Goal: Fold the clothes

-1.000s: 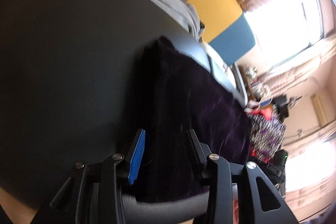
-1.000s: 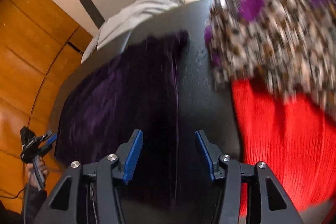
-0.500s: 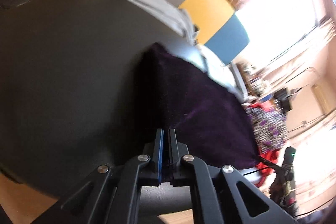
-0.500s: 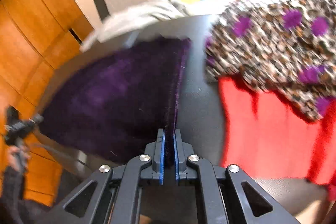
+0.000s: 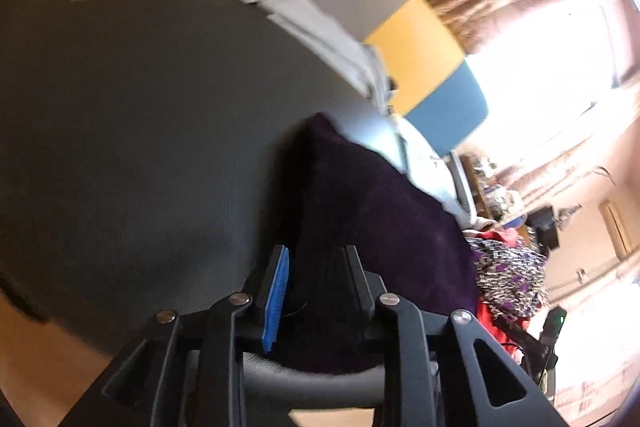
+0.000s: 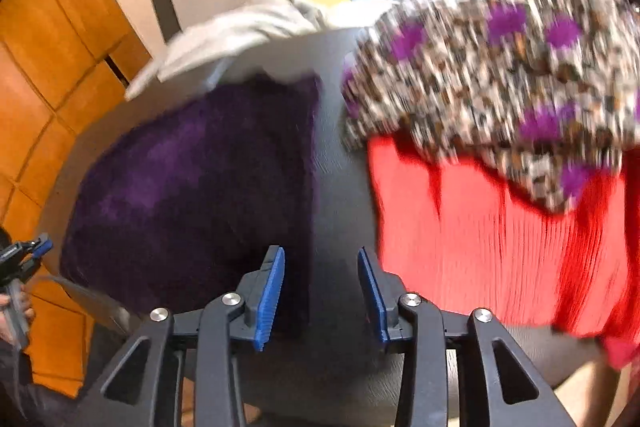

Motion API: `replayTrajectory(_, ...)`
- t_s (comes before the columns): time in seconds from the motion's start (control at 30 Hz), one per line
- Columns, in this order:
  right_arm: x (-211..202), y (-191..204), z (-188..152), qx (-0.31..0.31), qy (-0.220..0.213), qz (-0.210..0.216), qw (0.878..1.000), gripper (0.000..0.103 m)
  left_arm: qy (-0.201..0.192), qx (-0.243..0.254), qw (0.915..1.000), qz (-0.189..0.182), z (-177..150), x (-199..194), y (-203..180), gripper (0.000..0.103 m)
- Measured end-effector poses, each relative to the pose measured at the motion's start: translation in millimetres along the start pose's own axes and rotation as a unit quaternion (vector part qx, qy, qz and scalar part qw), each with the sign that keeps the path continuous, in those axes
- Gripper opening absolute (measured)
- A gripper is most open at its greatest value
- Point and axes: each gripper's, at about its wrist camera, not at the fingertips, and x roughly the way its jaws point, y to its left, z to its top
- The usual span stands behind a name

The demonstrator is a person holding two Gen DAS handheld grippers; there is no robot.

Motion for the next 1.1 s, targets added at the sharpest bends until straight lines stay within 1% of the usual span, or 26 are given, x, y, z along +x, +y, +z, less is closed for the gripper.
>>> replayTrajectory(0.03, 0.1, 6.3, 8.3, -0.003, -0.010, 0.012, 1.000, 0.059, 0.008, 0.012, 0.9999, 0.000, 2.0, 11.1, -8.6, 0.028)
replayTrajectory(0.1, 18.1, 29.5, 21.8, -0.017, -0.006, 0.035, 0.999, 0.060, 0.032, 0.036, 0.9988, 0.005, 3.3, 27.8, -21.0, 0.028)
replayTrajectory(0.17, 40.0, 53.5, 33.0, -0.035, 0.005, 0.055, 0.998, 0.060, 0.060, 0.061, 0.9959, 0.029, -4.1, 41.9, -27.1, 0.028)
replayTrajectory(0.2, 47.7, 60.9, 33.7, -0.041, 0.011, 0.062, 0.997, 0.060, 0.076, 0.067, 0.9940, 0.040, -10.7, 45.0, -25.5, 0.027)
replayTrajectory(0.27, 70.6, 73.3, 31.7, -0.041, 0.038, 0.075, 0.996, 0.060, 0.097, 0.063, 0.9914, 0.061, -23.8, 46.7, -14.4, 0.027)
replayTrajectory(0.3, 80.7, 77.5, 28.7, -0.037, 0.051, 0.079, 0.995, 0.060, 0.098, 0.061, 0.9911, 0.067, -30.1, 42.7, -7.0, 0.024)
replayTrajectory(0.33, 87.4, 78.0, 23.0, -0.038, 0.060, 0.084, 0.994, 0.060, 0.093, 0.055, 0.9920, 0.065, -33.0, 37.4, 0.1, 0.021)
replayTrajectory(0.37, 93.4, 77.6, 16.6, -0.039, 0.069, 0.089, 0.993, 0.060, 0.087, 0.049, 0.9930, 0.062, -35.4, 32.0, 7.0, 0.021)
replayTrajectory(0.43, 96.8, 74.8, 10.7, -0.039, 0.058, 0.102, 0.992, 0.060, 0.078, 0.026, 0.9952, 0.053, -35.3, 19.3, 19.1, 0.016)
replayTrajectory(0.47, 97.6, 72.4, 10.1, -0.033, 0.057, 0.108, 0.992, 0.060, 0.073, 0.016, 0.9962, 0.045, -32.9, 15.7, 21.6, 0.017)
replayTrajectory(0.53, 99.5, 67.5, 10.3, -0.020, 0.053, 0.125, 0.991, 0.060, 0.062, -0.001, 0.9977, 0.026, -27.3, 9.7, 25.2, 0.023)
replayTrajectory(0.6, 102.2, 66.0, 10.8, -0.015, 0.050, 0.132, 0.990, 0.060, 0.044, -0.006, 0.9988, 0.021, -16.2, 3.0, 24.8, 0.024)
replayTrajectory(0.67, 105.0, 67.6, 13.0, -0.017, 0.050, 0.133, 0.990, 0.061, 0.030, 0.002, 0.9994, 0.018, -1.6, 1.9, 17.9, 0.028)
replayTrajectory(0.73, 103.2, 71.0, 14.8, -0.021, 0.052, 0.135, 0.989, 0.069, 0.019, 0.016, 0.9995, 0.018, 13.8, 4.8, 8.2, 0.030)
replayTrajectory(0.77, 100.2, 71.3, 17.3, -0.023, 0.047, 0.132, 0.990, 0.070, 0.016, 0.026, 0.9993, 0.019, 21.8, 8.7, 1.7, 0.032)
replayTrajectory(0.8, 96.6, 71.2, 20.2, -0.024, 0.040, 0.128, 0.991, 0.071, 0.013, 0.038, 0.9989, 0.024, 30.2, 13.4, -4.4, 0.033)
replayTrajectory(0.87, 89.6, 71.1, 26.0, -0.026, 0.028, 0.119, 0.992, 0.072, 0.012, 0.072, 0.9962, 0.048, 45.7, 33.9, -25.8, 0.034)
replayTrajectory(0.93, 82.6, 71.0, 31.7, -0.029, 0.015, 0.111, 0.993, 0.072, 0.013, 0.097, 0.9912, 0.089, 59.6, 50.2, -35.5, 0.034)
replayTrajectory(1.0, 75.6, 70.8, 37.5, -0.031, 0.002, 0.103, 0.994, 0.072, 0.019, 0.091, 0.9906, 0.100, 71.2, 60.9, -32.9, 0.035)
replayTrajectory(1.03, 71.1, 63.3, 44.1, -0.024, -0.008, 0.091, 0.996, 0.072, 0.024, 0.085, 0.9906, 0.105, 78.3, 67.6, -28.7, 0.038)
replayTrajectory(1.07, 68.6, 55.4, 49.1, -0.016, -0.014, 0.083, 0.996, 0.073, 0.027, 0.085, 0.9899, 0.110, 82.2, 73.0, -27.0, 0.040)
replayTrajectory(1.1, 66.5, 47.7, 53.6, -0.010, -0.019, 0.075, 0.997, 0.077, 0.031, 0.086, 0.9892, 0.115, 85.5, 78.1, -25.7, 0.042)
